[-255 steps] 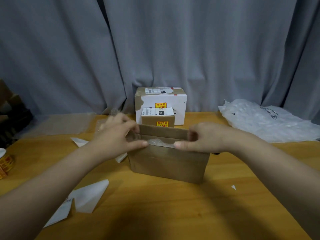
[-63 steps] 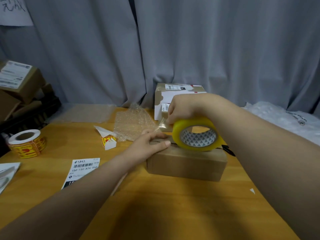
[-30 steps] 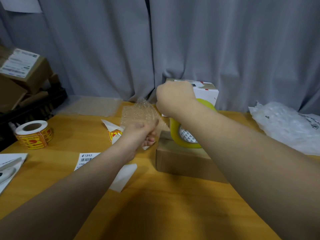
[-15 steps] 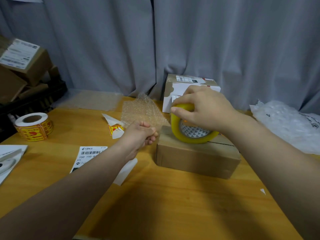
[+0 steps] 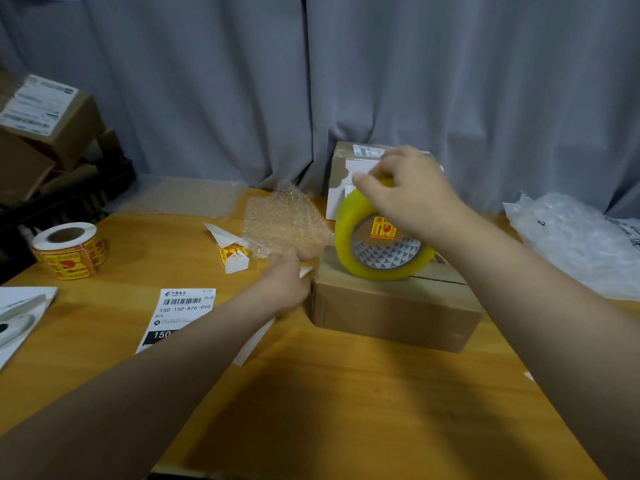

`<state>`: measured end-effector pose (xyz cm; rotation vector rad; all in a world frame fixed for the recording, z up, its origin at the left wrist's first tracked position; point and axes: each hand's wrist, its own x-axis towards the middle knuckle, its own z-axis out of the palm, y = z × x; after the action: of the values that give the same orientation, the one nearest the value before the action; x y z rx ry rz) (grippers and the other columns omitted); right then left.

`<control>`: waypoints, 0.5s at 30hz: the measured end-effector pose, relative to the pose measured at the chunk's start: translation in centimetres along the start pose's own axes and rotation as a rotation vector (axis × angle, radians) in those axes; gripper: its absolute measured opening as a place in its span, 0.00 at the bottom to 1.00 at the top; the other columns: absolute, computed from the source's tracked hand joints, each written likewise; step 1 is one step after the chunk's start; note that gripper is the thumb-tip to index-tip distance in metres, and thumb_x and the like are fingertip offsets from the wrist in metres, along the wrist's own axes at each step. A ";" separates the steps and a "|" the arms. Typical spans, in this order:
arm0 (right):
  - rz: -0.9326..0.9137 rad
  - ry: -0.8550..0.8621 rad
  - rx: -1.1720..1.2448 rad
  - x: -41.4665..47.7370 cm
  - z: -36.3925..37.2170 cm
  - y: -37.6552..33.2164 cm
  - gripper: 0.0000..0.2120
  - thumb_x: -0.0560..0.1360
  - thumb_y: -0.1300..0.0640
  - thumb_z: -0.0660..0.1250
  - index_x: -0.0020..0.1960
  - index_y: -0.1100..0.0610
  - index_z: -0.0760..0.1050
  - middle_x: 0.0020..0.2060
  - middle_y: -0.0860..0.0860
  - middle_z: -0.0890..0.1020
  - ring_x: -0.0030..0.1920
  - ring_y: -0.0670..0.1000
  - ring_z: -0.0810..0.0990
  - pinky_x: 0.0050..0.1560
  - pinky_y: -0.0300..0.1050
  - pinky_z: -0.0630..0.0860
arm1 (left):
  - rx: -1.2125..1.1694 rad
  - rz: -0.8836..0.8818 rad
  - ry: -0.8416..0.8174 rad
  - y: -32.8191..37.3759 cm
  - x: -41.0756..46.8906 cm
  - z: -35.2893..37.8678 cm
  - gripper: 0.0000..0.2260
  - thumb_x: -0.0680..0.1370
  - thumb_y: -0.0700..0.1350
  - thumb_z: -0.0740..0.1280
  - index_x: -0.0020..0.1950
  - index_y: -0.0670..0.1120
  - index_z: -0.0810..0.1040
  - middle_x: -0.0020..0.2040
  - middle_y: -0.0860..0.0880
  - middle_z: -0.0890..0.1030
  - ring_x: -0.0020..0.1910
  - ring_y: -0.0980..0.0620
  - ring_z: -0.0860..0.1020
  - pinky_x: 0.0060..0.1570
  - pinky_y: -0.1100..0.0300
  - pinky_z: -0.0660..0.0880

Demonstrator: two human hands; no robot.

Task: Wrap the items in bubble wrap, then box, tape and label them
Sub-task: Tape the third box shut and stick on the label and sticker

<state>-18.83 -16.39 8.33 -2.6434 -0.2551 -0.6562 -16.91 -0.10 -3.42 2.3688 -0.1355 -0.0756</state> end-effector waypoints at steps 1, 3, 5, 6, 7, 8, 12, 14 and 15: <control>0.038 -0.011 -0.023 0.0 0.2 0.4 0.19 0.76 0.43 0.61 0.50 0.59 0.79 0.53 0.54 0.77 0.55 0.53 0.73 0.49 0.44 0.66 | -0.055 0.089 0.076 0.5 -0.3 -0.5 0.13 0.81 0.44 0.61 0.65 0.46 0.67 0.65 0.43 0.69 0.54 0.50 0.73 0.46 0.67 0.69; 0.131 -0.038 0.018 -0.3 0.5 1.0 0.19 0.75 0.40 0.62 0.48 0.56 0.76 0.45 0.52 0.78 0.50 0.54 0.74 0.45 0.45 0.68 | -0.251 0.253 0.019 1.7 -0.5 -1.5 0.18 0.82 0.51 0.54 0.72 0.48 0.64 0.70 0.54 0.65 0.61 0.59 0.66 0.52 0.74 0.63; 0.189 -0.045 0.124 -0.5 0.3 1.5 0.21 0.73 0.37 0.63 0.41 0.57 0.72 0.37 0.51 0.75 0.43 0.53 0.74 0.38 0.46 0.68 | -0.237 0.323 -0.212 2.0 -0.5 -1.8 0.25 0.81 0.57 0.48 0.77 0.51 0.53 0.72 0.61 0.57 0.68 0.63 0.58 0.62 0.72 0.54; 0.211 -0.053 0.184 -0.6 0.0 1.8 0.23 0.72 0.36 0.64 0.39 0.58 0.72 0.35 0.51 0.74 0.40 0.52 0.74 0.37 0.46 0.67 | -0.161 0.338 -0.307 1.8 -0.4 -1.6 0.30 0.79 0.61 0.50 0.78 0.51 0.48 0.74 0.59 0.55 0.71 0.61 0.56 0.64 0.70 0.53; 0.233 -0.074 0.269 -0.7 -0.3 2.2 0.26 0.72 0.36 0.65 0.40 0.60 0.73 0.35 0.52 0.76 0.38 0.51 0.75 0.38 0.46 0.69 | -0.094 0.356 -0.366 1.5 -0.2 -1.4 0.38 0.75 0.67 0.55 0.78 0.50 0.46 0.75 0.56 0.54 0.72 0.58 0.57 0.67 0.67 0.55; 0.251 -0.109 0.387 -0.9 -0.5 2.7 0.28 0.72 0.36 0.65 0.42 0.63 0.76 0.36 0.53 0.79 0.39 0.52 0.78 0.41 0.47 0.73 | -0.074 0.373 -0.402 1.0 -0.2 -1.1 0.48 0.67 0.73 0.60 0.77 0.50 0.45 0.75 0.55 0.56 0.72 0.56 0.59 0.69 0.63 0.58; 0.280 -0.136 0.761 -2.0 -0.1 3.9 0.24 0.75 0.42 0.65 0.52 0.63 0.80 0.46 0.56 0.85 0.48 0.55 0.84 0.59 0.54 0.77 | -0.133 0.327 -0.358 0.6 0.1 -0.2 0.49 0.63 0.63 0.76 0.75 0.53 0.52 0.72 0.55 0.61 0.69 0.56 0.63 0.67 0.59 0.64; 0.277 -0.061 0.815 -2.1 0.5 3.5 0.25 0.74 0.42 0.67 0.49 0.66 0.80 0.44 0.60 0.84 0.46 0.59 0.83 0.57 0.58 0.77 | -0.067 0.364 -0.333 0.5 0.3 -0.4 0.46 0.65 0.59 0.76 0.75 0.53 0.52 0.72 0.56 0.61 0.68 0.58 0.63 0.65 0.62 0.63; 0.263 -0.028 0.801 -2.0 0.7 3.1 0.29 0.71 0.39 0.68 0.46 0.68 0.78 0.42 0.63 0.83 0.44 0.62 0.82 0.55 0.60 0.77 | -0.029 0.377 -0.329 0.5 0.6 -0.8 0.46 0.65 0.60 0.75 0.75 0.53 0.53 0.72 0.56 0.61 0.68 0.58 0.63 0.65 0.62 0.62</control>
<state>-19.44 -19.07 5.79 -1.8699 -0.1320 -0.3275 -16.32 0.02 -2.45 2.2450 -0.7286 -0.2817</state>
